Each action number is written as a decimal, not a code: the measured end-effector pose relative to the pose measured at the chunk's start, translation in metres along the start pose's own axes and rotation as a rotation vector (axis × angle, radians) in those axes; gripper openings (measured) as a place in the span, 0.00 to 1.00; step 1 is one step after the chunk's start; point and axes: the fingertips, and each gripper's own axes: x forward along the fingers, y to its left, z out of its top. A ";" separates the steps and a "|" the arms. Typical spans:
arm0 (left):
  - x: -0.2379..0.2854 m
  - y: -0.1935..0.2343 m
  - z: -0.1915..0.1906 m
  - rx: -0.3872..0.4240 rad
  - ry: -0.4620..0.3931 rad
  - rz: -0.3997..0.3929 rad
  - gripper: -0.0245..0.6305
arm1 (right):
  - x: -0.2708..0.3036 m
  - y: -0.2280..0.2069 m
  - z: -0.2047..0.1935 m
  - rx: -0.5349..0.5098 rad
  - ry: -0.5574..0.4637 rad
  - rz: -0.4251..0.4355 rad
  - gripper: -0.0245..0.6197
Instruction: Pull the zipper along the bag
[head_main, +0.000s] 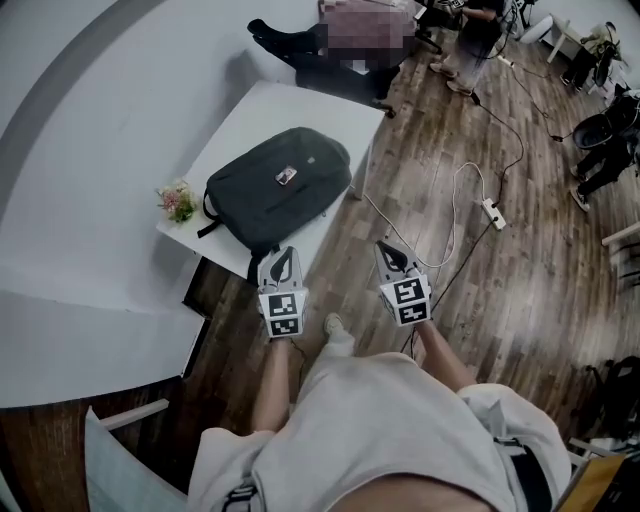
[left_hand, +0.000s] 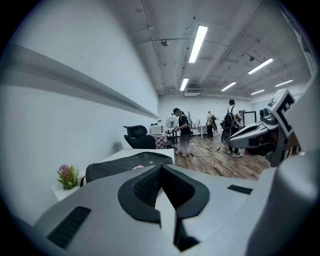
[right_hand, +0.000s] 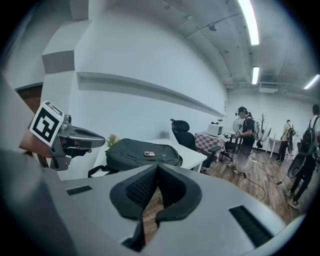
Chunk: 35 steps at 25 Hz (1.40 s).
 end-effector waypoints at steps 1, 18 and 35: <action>0.008 0.007 0.002 -0.001 0.001 -0.005 0.08 | 0.010 -0.002 0.005 0.000 0.001 -0.003 0.06; 0.112 0.042 0.000 0.017 0.052 -0.134 0.08 | 0.099 -0.023 0.014 0.023 0.064 -0.061 0.06; 0.156 0.039 -0.019 0.068 0.147 -0.109 0.08 | 0.166 -0.027 0.001 0.027 0.113 0.094 0.06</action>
